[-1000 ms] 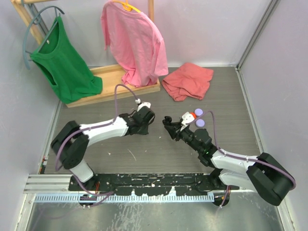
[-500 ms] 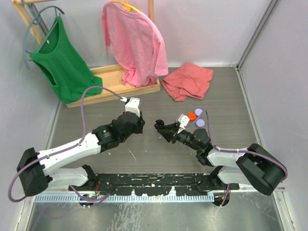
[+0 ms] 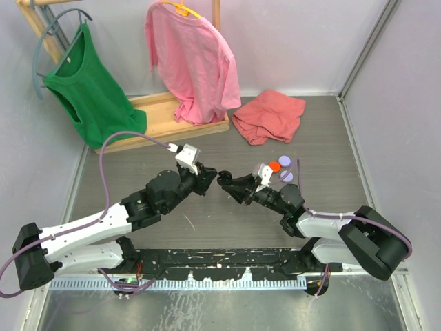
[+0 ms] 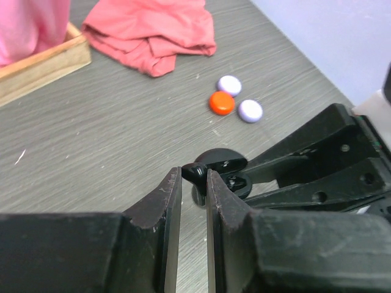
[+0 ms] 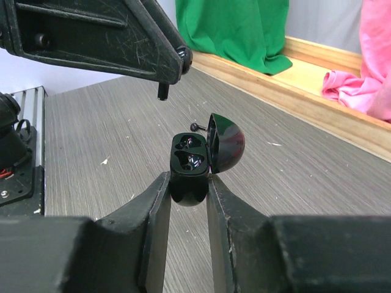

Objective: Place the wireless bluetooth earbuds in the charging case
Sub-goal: Place the earbud in the charging case.

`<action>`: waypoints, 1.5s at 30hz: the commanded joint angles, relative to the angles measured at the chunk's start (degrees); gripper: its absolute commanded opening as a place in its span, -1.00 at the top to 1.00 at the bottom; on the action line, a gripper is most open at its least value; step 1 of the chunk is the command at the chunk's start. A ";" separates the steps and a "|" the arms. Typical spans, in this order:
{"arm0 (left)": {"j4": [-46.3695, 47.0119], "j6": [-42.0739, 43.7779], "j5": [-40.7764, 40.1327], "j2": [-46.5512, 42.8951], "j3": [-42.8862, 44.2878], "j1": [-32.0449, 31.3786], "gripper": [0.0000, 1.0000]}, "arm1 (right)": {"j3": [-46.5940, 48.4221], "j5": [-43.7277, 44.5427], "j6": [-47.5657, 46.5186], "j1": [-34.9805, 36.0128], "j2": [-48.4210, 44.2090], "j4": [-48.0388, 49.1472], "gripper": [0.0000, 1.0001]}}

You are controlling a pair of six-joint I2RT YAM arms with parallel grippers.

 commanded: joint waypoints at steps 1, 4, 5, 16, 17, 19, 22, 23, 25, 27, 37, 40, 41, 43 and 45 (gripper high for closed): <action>10.03 3.89 3.11 -0.55 0.20 -1.24 0.83 | 0.77 -2.16 -0.36 0.34 -1.34 9.50 0.98; 11.35 4.67 4.29 -0.12 0.23 -1.43 0.83 | 0.57 -3.04 -0.42 0.33 -1.35 11.68 0.98; 11.66 4.77 4.81 -0.03 0.18 -1.47 0.83 | 0.51 -3.23 -0.36 0.27 -1.35 11.95 0.98; 12.50 4.72 6.92 0.59 -0.56 -1.96 0.83 | -0.06 -1.95 -0.45 0.27 -2.52 13.08 0.98; 12.50 4.64 7.12 0.72 -0.52 -2.05 0.83 | -0.13 -1.85 -0.46 0.33 -2.62 13.09 0.98; 12.50 4.65 7.24 1.05 -0.48 -2.26 0.83 | -0.34 -1.75 -0.55 0.30 -2.92 13.15 0.98; 12.56 4.64 6.98 1.44 -0.52 -2.41 0.83 | -0.42 -1.57 -0.68 0.28 -3.39 13.14 0.98; 12.65 4.75 6.98 1.38 -0.56 -2.51 0.83 | -0.47 -1.55 -0.74 0.33 -3.45 13.15 0.98; 12.62 4.86 6.79 1.37 -0.56 -2.56 0.83 | -0.54 -1.58 -0.72 0.33 -3.66 13.10 0.98; 12.61 5.04 6.64 1.40 -0.61 -2.69 0.83 | -0.65 -1.49 -0.60 0.34 -3.85 13.17 0.98; 11.54 4.81 6.35 1.12 -0.91 -2.99 0.83 | -0.81 -1.16 -0.52 0.33 -5.01 13.40 0.98; 11.08 5.15 5.81 0.97 -0.94 -3.03 0.83 | -0.86 -1.21 -0.50 0.29 -5.29 13.38 0.98; 10.95 5.15 5.77 1.00 -0.92 -3.03 0.83 | -0.87 -1.31 -0.48 0.29 -5.31 13.44 0.98; 10.92 5.15 5.94 1.25 -0.84 -3.03 0.82 | -0.85 -1.54 -0.43 0.33 -5.28 13.60 0.98; 10.69 5.20 6.05 1.59 -0.70 -3.12 0.81 | -0.83 -1.59 -0.27 0.29 -5.19 13.79 0.98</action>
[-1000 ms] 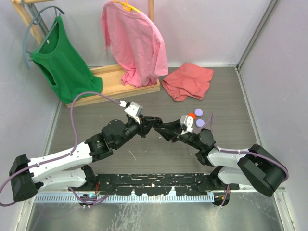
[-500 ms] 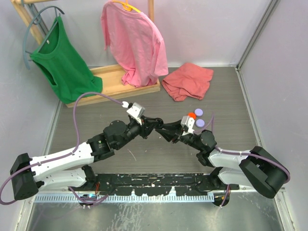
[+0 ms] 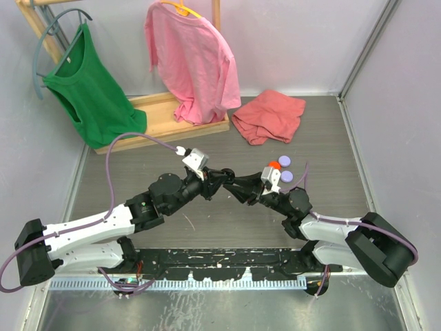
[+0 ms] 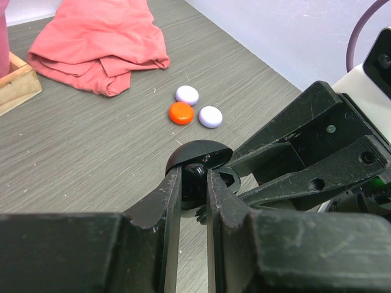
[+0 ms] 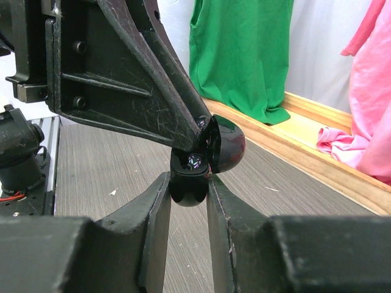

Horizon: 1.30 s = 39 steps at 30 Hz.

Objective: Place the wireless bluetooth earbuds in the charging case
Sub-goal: Place the earbud in the charging case.

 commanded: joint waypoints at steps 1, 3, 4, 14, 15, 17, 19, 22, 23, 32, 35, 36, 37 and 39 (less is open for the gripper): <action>1.54 1.11 -0.83 0.26 0.29 -0.35 0.79 | 0.33 0.50 -0.26 0.31 -1.19 5.96 0.98; 1.28 0.87 -0.83 0.20 0.33 -0.40 0.72 | 0.23 0.46 -0.19 0.33 -1.35 6.04 0.98; 1.18 0.82 -0.91 0.03 0.33 -0.47 0.67 | 0.16 0.57 -0.29 0.34 -1.41 6.02 0.98; -2.88 -1.00 -1.67 -3.19 1.77 -0.41 0.04 | -0.18 0.82 -0.69 0.34 -1.15 6.02 0.98; -3.10 -1.37 -1.89 -3.68 1.82 -0.42 -0.01 | -0.22 0.90 -0.79 0.34 -1.15 6.02 0.98; -3.75 -1.96 -2.25 -4.70 1.89 -0.39 -0.12 | -0.45 1.15 -1.12 0.28 -1.14 6.03 0.98; -5.66 -2.53 -3.25 -5.74 2.54 -0.42 -0.20 | -0.74 1.32 -1.36 0.33 -1.07 6.02 0.98; -10.53 -3.98 -7.18 -7.14 4.23 -0.34 -0.25 | -1.07 1.75 -1.82 0.34 -0.94 6.02 0.98; -11.80 -3.94 -8.03 -7.55 4.58 -0.36 -0.26 | -1.19 1.84 -1.91 0.34 -0.91 5.94 0.98; -26.53 -6.33 -21.02 -8.35 7.22 1.03 -0.46 | -2.69 3.59 -3.54 0.34 -2.50 4.24 0.98; -33.00 -9.42 -21.76 -6.93 8.64 4.43 -0.48 | -2.79 4.08 -3.88 0.34 -2.62 3.32 0.98; -34.40 -10.41 -21.30 -6.61 8.60 6.31 -0.48 | -2.81 4.22 -3.83 0.30 -2.32 3.46 0.98; -35.29 -11.57 -20.69 -6.35 8.41 7.84 -0.48 | -2.88 4.19 -3.52 0.34 -1.96 3.78 0.98; -36.38 -13.68 -18.21 -5.63 7.81 11.58 -0.48 | -3.04 3.98 -2.99 0.34 -0.99 4.87 0.98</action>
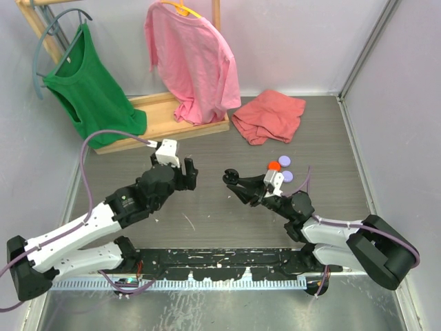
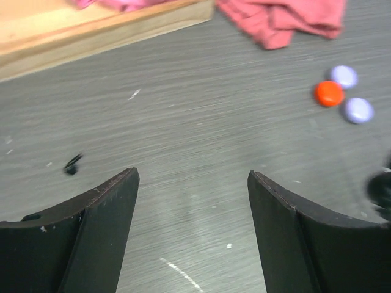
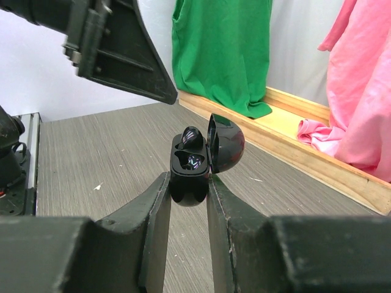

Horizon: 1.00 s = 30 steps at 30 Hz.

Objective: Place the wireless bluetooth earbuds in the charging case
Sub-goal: Place the earbud in the charging case, then pick up the earbud from the center of the board.

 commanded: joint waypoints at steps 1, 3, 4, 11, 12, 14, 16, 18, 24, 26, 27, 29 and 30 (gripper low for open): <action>-6.06 -5.83 1.04 1.40 0.97 7.16 -0.48 | -0.31 1.07 -0.59 0.34 0.81 4.60 0.98; -6.11 -6.67 3.73 2.98 0.25 11.44 -0.48 | -0.53 1.30 -0.59 0.34 1.34 5.07 0.98; -6.05 -6.83 5.40 3.87 -0.07 13.62 -0.48 | -0.59 1.50 -0.69 0.32 1.55 4.93 0.98; -1.14 -7.23 13.51 11.30 -1.49 26.67 -0.46 | -0.45 1.88 -0.85 0.34 3.29 4.79 0.98; -0.77 -7.22 14.47 12.83 -1.21 28.23 -0.45 | -0.45 1.96 -0.95 0.30 3.48 4.77 0.98; 0.00 -7.07 16.44 16.10 -0.34 30.84 -0.42 | -0.47 2.07 -0.92 0.34 3.71 4.70 0.98; 2.00 -6.85 17.70 19.13 0.03 32.68 -0.41 | -0.39 2.01 -0.95 0.33 3.76 4.44 0.98; 3.88 -6.63 18.62 22.78 0.50 34.35 -0.40 | -0.03 1.86 -1.09 0.28 3.70 3.50 0.98; 6.24 -5.59 22.41 32.67 3.90 38.01 -0.37 | 0.42 1.60 -1.37 0.34 3.76 2.18 0.98; 6.10 -5.06 23.28 35.55 5.50 38.61 -0.37 | 0.69 1.36 -1.36 0.34 3.97 1.66 0.98; 5.76 -4.82 23.61 36.82 6.31 38.78 -0.36 | 0.93 1.21 -1.42 0.34 4.12 1.27 0.98; 5.50 -4.33 24.25 38.94 7.66 38.89 -0.35 | 1.14 0.99 -1.45 0.32 4.47 1.08 0.98; 5.48 -4.23 24.37 39.72 8.03 38.85 -0.35 | 1.17 0.90 -1.40 0.32 4.56 1.08 0.98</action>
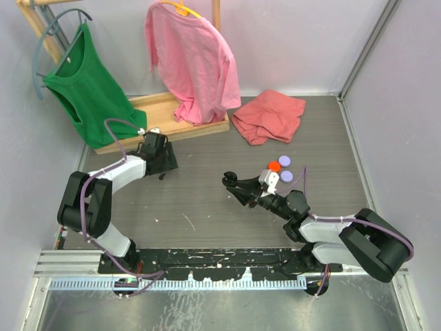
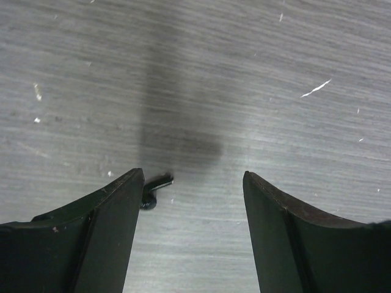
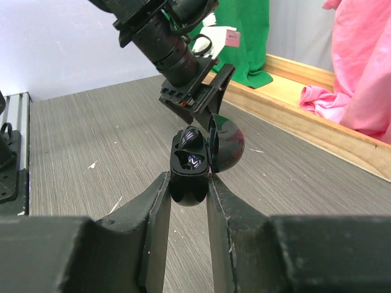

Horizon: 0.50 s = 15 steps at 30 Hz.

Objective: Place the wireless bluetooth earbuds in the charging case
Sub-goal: Pick up the earbud from the center of the board.

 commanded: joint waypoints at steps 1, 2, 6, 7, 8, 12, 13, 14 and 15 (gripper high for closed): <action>3.16 1.79 2.36 2.59 4.17 0.44 -0.34 | 1.77 -0.40 -1.31 0.34 0.68 1.76 0.98; 2.84 1.91 2.40 3.14 4.39 0.51 -0.34 | 1.80 -0.40 -1.33 0.33 0.70 1.72 0.98; 1.23 2.04 2.34 4.94 5.01 0.51 -0.33 | 1.93 -0.48 -1.34 0.33 0.83 1.58 0.98; 0.89 1.96 2.47 5.18 5.06 0.45 -0.33 | 1.92 -0.55 -1.34 0.34 0.87 1.54 0.98; 0.60 1.76 2.73 5.43 4.96 0.46 -0.32 | 1.91 -0.57 -1.36 0.34 0.89 1.50 0.98; -0.71 1.12 4.93 6.12 4.64 0.46 -0.29 | 1.92 -0.58 -1.34 0.33 0.81 1.43 0.98; -1.05 1.00 5.46 6.09 4.41 0.50 -0.28 | 1.91 -0.58 -1.43 0.30 0.74 1.38 0.98; -1.25 0.87 6.07 5.88 4.14 0.52 -0.27 | 1.88 -0.58 -1.43 0.32 0.72 1.30 0.98; -1.51 0.68 6.54 5.69 3.70 0.51 -0.25 | 1.95 -0.58 -1.44 0.34 0.58 1.21 0.98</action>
